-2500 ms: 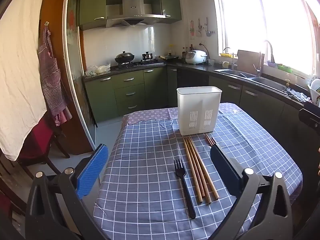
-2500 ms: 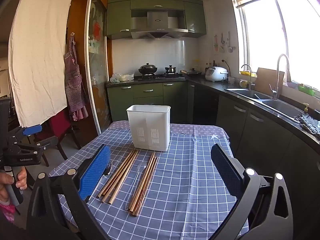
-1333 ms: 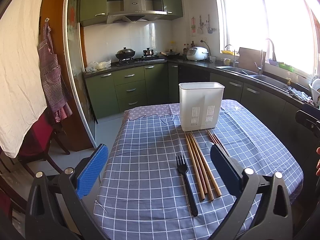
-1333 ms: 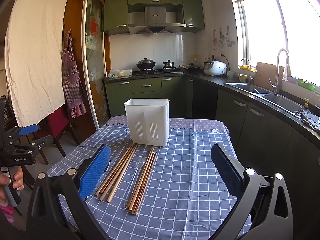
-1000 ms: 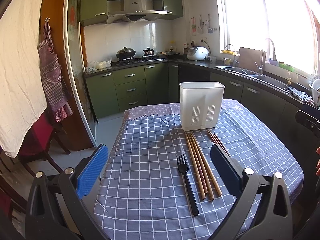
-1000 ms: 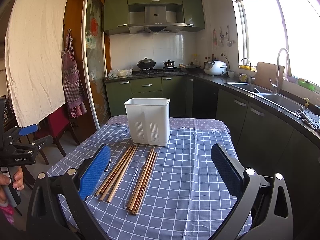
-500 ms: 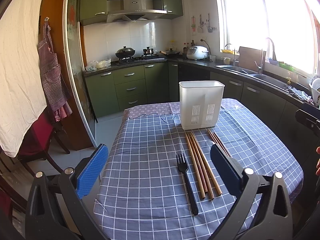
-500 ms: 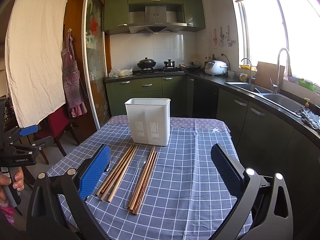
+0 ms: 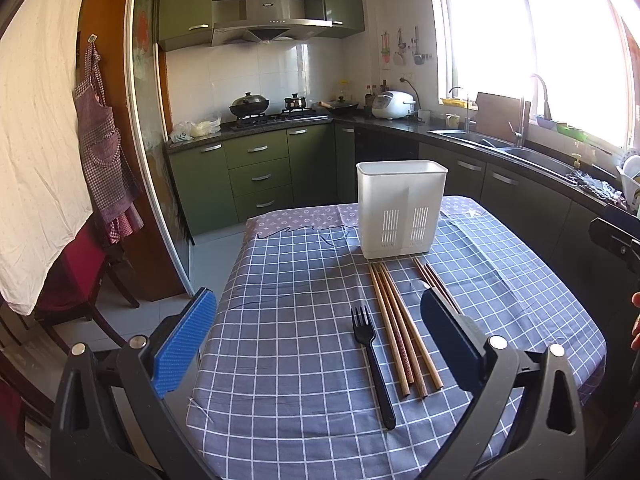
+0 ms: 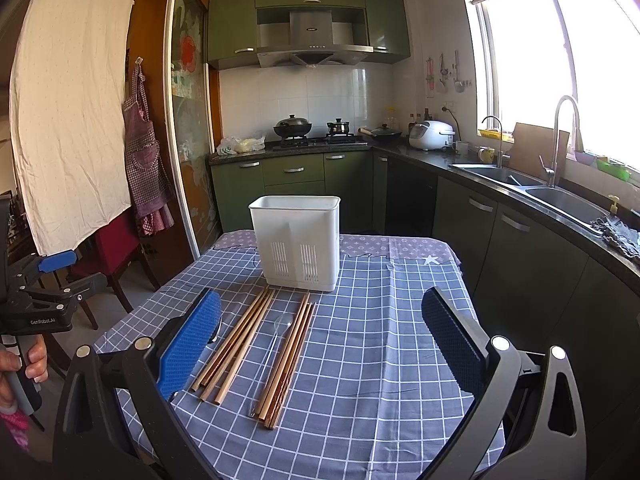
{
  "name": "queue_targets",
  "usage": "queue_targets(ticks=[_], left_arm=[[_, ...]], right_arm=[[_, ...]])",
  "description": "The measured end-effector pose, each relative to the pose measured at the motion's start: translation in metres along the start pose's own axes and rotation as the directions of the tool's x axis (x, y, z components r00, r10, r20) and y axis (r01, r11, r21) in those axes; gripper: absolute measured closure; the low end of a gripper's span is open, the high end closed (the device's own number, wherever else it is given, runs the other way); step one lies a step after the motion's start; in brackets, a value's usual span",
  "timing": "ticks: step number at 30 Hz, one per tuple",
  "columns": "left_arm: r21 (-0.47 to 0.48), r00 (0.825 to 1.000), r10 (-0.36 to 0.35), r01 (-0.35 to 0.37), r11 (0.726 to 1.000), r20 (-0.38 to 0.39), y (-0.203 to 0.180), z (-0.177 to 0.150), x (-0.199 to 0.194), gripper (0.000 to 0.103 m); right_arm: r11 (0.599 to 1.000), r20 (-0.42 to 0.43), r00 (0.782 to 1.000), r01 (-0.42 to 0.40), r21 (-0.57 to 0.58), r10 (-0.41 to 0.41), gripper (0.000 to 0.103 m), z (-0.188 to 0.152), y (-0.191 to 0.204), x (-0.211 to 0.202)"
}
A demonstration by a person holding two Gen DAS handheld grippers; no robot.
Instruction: Organize utensils
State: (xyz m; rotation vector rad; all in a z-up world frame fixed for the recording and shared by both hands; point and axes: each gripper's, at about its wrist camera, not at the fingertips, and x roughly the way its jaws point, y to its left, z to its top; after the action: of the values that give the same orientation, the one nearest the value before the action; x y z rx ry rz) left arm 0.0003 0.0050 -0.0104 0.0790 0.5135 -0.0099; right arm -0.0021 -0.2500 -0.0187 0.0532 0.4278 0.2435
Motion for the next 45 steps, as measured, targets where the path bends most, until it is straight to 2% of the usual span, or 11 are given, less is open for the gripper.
queue_targets(ticks=[37,41,43,45], left_arm=[[0.014,1.000,-0.008,0.008,1.000,-0.022,-0.007,0.002,0.005,0.006],[0.015,0.998,-0.004,0.005,1.000,-0.070,-0.006,0.004,0.021,0.006],[0.013,0.991,-0.003,0.005,1.000,-0.132,-0.005,0.007,0.039,0.006],[0.013,0.977,-0.003,0.006,1.000,-0.213,-0.004,0.011,0.062,0.006]], right_arm=[[1.000,-0.018,1.000,0.003,0.002,-0.003,0.004,-0.003,-0.004,0.008],[1.000,-0.069,0.998,0.005,0.003,-0.005,0.004,0.000,-0.012,0.026],[1.000,-0.123,0.992,0.023,-0.014,-0.024,0.004,0.004,-0.018,0.044],[1.000,-0.184,0.983,0.015,-0.024,-0.019,0.004,0.008,-0.024,0.063]])
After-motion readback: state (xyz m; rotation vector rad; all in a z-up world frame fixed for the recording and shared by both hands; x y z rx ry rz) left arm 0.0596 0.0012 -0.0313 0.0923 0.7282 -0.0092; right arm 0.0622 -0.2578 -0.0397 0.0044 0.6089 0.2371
